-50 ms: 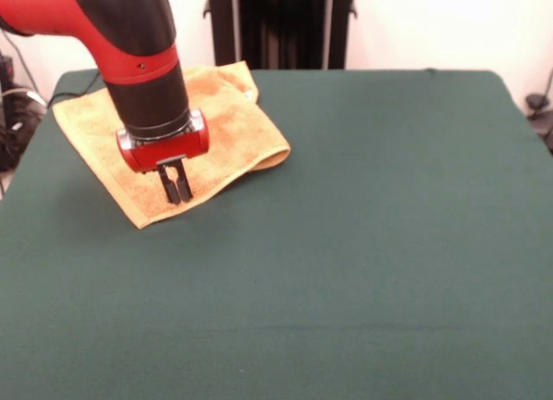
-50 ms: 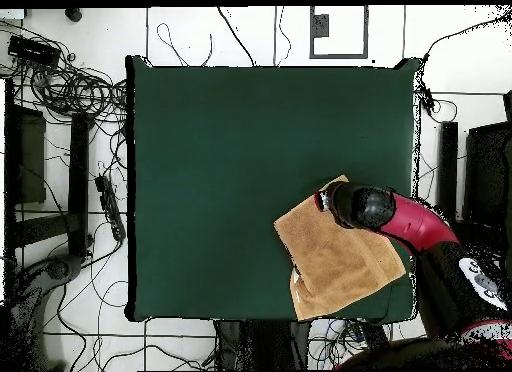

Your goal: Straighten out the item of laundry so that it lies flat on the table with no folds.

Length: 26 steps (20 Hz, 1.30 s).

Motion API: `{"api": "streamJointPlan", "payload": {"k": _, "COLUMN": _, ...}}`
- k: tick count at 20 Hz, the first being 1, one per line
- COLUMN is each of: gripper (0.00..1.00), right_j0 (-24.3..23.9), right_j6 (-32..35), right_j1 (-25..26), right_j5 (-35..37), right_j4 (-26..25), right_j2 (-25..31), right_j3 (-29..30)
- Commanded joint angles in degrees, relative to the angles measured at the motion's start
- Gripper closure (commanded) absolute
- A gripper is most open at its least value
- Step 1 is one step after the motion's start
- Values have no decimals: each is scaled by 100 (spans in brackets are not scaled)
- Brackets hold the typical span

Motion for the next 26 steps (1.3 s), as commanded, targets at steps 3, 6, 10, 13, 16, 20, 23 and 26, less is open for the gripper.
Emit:
{"api": "streamJointPlan", "payload": {"k": 3, "gripper": 100, "right_j0": 7, "right_j6": -356, "right_j1": 1034, "right_j5": -433, "right_j4": -271, "right_j2": 1225, "right_j3": -542}}
{"api": "streamJointPlan", "payload": {"k": 6, "gripper": 100, "right_j0": -21, "right_j6": -375, "right_j1": 1104, "right_j5": -419, "right_j4": -297, "right_j2": 1308, "right_j3": -589}}
{"api": "streamJointPlan", "payload": {"k": 10, "gripper": 100, "right_j0": -78, "right_j6": -384, "right_j1": 1147, "right_j5": -377, "right_j4": -342, "right_j2": 1393, "right_j3": -606}}
{"api": "streamJointPlan", "payload": {"k": 13, "gripper": 100, "right_j0": -118, "right_j6": -414, "right_j1": 1178, "right_j5": -381, "right_j4": -377, "right_j2": 1449, "right_j3": -619}}
{"api": "streamJointPlan", "payload": {"k": 16, "gripper": 100, "right_j0": -161, "right_j6": -452, "right_j1": 1204, "right_j5": -367, "right_j4": -434, "right_j2": 1524, "right_j3": -634}}
{"api": "streamJointPlan", "payload": {"k": 20, "gripper": 100, "right_j0": -168, "right_j6": -412, "right_j1": 1167, "right_j5": -373, "right_j4": -492, "right_j2": 1537, "right_j3": -613}}
{"api": "streamJointPlan", "payload": {"k": 23, "gripper": 100, "right_j0": -146, "right_j6": -409, "right_j1": 1175, "right_j5": -330, "right_j4": -544, "right_j2": 1548, "right_j3": -657}}
{"api": "streamJointPlan", "payload": {"k": 26, "gripper": 100, "right_j0": -89, "right_j6": -420, "right_j1": 1220, "right_j5": -206, "right_j4": -581, "right_j2": 1559, "right_j3": -778}}
